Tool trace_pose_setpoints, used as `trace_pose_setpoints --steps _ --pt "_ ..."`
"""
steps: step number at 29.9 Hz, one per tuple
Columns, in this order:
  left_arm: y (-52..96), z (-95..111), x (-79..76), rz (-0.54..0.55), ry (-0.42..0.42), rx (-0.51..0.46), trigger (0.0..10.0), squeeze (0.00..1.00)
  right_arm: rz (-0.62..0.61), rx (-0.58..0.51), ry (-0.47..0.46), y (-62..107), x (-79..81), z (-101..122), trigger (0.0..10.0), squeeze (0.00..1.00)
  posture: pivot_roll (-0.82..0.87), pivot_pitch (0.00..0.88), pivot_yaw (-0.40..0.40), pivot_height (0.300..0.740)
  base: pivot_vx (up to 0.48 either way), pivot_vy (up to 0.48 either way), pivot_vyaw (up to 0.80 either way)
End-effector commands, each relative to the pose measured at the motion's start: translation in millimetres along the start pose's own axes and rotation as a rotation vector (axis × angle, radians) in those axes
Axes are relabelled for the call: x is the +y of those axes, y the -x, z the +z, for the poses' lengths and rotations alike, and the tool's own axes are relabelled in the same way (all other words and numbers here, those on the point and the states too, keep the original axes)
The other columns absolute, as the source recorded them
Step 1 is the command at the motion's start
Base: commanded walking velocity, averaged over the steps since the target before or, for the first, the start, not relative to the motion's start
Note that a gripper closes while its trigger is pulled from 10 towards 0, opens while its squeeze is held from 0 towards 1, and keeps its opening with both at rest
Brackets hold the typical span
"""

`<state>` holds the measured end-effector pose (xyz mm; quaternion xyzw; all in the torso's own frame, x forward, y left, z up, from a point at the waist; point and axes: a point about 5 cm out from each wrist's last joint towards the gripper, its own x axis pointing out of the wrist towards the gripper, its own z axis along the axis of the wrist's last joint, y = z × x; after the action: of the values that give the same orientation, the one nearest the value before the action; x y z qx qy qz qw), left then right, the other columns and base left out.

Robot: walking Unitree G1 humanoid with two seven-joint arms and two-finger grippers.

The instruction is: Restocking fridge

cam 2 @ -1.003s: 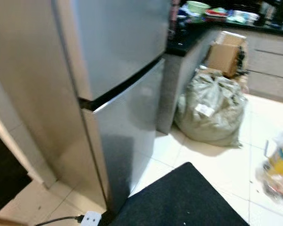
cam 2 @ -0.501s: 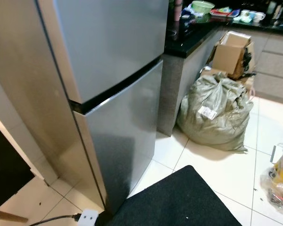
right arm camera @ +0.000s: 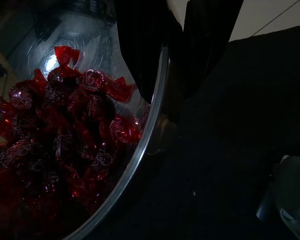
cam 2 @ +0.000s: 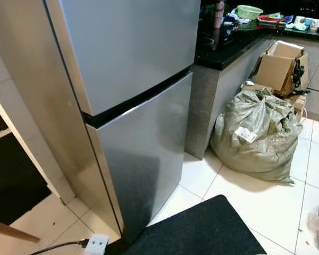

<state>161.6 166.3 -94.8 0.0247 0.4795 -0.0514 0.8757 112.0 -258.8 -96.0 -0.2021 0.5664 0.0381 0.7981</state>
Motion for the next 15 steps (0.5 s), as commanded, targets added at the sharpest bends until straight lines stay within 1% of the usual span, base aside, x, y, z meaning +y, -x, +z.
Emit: trace_pose_setpoints --steps 1,3,4,6,7,8,10,11,14,15 --pt "0.8 1 7.3 0.016 -0.004 -0.002 10.0 0.00 -0.007 -0.008 0.004 -0.1 -1.9 2 10.0 0.00 -0.12 0.000 -0.026 0.740 0.000 -0.480 0.00" --pt "0.7 5 11.3 0.053 0.022 -0.025 10.0 0.00 -0.006 -0.010 0.007 -0.2 -2.1 3 10.0 0.00 -0.13 0.000 -0.027 0.740 0.000 -0.394 0.00" --pt "0.7 5 11.3 0.053 0.022 -0.025 10.0 0.00 -0.006 -0.010 0.007 -0.2 -2.1 3 10.0 0.00 -0.13 0.000 -0.027 0.740 0.000 -0.307 0.00" --pt "0.6 14 19.3 0.101 0.075 -0.064 10.0 0.00 -0.005 -0.011 0.009 -0.2 -2.3 4 10.0 0.00 -0.12 0.000 -0.028 0.740 0.000 0.000 0.00" --pt "0.6 22 25.5 0.131 0.104 -0.100 10.0 0.00 -0.004 -0.012 0.011 -0.2 -2.5 4 10.0 0.00 -0.12 0.000 -0.028 0.740 0.000 0.000 0.00" --pt "0.6 22 25.5 0.131 0.104 -0.100 10.0 0.00 -0.004 -0.012 0.011 -0.2 -2.5 4 10.0 0.00 -0.12 0.000 -0.028 0.740 0.000 0.000 0.00" --pt "1.3 35 34.9 0.173 0.149 -0.157 10.0 0.00 -0.003 -0.012 0.012 -0.2 -2.7 4 10.0 0.00 -0.12 0.000 -0.029 0.740 0.000 0.000 0.00" --pt "1.3 35 34.9 0.173 0.149 -0.157 10.0 0.00 -0.003 -0.012 0.012 -0.2 -2.7 4 10.0 0.00 -0.12 0.000 -0.029 0.740 0.000 0.000 0.00" --pt "4.9 66 54.2 0.227 0.201 -0.285 10.0 0.00 -0.001 -0.012 0.014 -0.2 -2.6 4 10.0 0.00 -0.12 0.000 -0.028 0.740 0.000 0.000 0.00" --pt "7.4 78 62.9 0.248 0.221 -0.333 10.0 0.00 -0.001 -0.011 0.014 -0.1 -2.6 3 10.0 0.00 -0.12 0.000 -0.028 0.740 0.000 0.000 0.00"
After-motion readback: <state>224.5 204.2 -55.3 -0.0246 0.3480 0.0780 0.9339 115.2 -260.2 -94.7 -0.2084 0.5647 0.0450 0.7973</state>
